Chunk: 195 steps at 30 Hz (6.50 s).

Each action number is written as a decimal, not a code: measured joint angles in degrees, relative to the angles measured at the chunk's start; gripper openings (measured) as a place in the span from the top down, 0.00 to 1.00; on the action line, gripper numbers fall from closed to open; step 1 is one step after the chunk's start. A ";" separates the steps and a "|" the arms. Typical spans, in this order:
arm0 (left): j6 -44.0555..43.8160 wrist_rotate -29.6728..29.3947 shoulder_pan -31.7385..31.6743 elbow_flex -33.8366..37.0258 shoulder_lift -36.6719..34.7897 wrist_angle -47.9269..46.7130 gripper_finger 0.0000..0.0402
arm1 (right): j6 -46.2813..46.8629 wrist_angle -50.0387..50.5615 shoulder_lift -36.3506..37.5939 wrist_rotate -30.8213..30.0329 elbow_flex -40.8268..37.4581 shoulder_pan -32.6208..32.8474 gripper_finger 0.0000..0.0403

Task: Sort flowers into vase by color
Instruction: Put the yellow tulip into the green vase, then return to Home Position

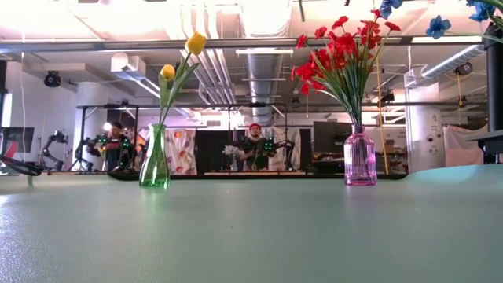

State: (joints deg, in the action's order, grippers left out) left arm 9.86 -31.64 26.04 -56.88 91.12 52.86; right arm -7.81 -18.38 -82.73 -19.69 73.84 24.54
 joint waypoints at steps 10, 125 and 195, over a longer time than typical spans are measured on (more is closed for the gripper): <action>0.08 -4.84 -0.04 0.02 -4.27 -8.05 1.00 | 1.84 2.74 3.13 -2.79 0.00 0.06 0.61; -11.47 -12.99 -29.85 39.22 -51.80 -25.52 0.45 | 1.31 13.46 8.78 -2.91 1.03 0.06 0.58; -47.74 -58.40 61.53 39.78 -56.99 -61.41 1.00 | 34.96 35.63 64.77 38.75 -39.22 54.37 0.66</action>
State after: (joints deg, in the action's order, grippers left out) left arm -37.88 -90.04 87.57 -17.10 34.13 -8.56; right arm 27.15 17.26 -17.96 19.07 34.62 78.91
